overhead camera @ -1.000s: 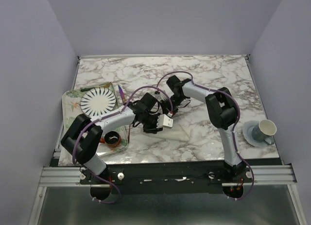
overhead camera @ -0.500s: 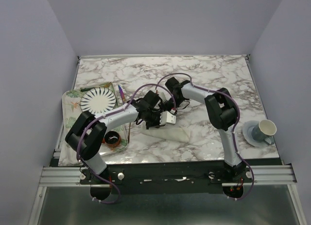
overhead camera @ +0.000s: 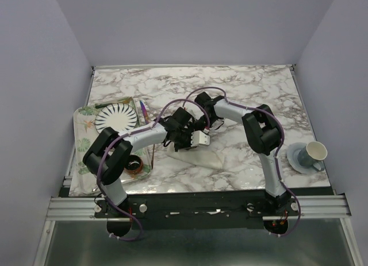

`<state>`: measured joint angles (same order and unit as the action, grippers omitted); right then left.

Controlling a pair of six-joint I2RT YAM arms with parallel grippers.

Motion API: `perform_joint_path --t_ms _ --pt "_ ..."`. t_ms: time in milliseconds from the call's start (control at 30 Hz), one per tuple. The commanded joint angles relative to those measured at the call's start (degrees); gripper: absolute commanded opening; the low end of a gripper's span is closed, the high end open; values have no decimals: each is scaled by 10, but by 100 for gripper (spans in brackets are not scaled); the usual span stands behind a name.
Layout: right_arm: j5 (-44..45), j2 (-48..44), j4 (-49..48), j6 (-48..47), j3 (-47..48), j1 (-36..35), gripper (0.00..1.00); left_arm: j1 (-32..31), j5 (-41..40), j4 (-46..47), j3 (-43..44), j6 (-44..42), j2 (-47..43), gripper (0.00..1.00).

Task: Fold the napkin into a case and place the utensils inside
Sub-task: Stuff the top corner of the smaller-rectangle-folded napkin into the folded napkin.

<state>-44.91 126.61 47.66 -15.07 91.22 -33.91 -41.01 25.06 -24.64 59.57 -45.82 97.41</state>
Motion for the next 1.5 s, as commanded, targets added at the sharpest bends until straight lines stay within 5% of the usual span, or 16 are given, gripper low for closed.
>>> perform_joint_path --t_ms 0,267,533,700,1167,1467 --pt "-19 -20 -3 -8 -8 -9 1 -6 -32 34 -2 -3 13 0" --pt "9 -22 37 -7 44 -4 6 -23 -49 15 3 -17 26 0" --pt "3 -14 128 1 108 46 33 -26 -60 3 -1 -22 29 0" --pt "3 -42 142 -14 64 46 54 -26 -63 4 3 -16 32 0" --pt "24 -61 113 -8 -5 22 53 -27 -63 4 10 -8 36 0" --pt "-4 -46 118 -7 -7 17 32 -28 -65 4 12 -1 38 0"
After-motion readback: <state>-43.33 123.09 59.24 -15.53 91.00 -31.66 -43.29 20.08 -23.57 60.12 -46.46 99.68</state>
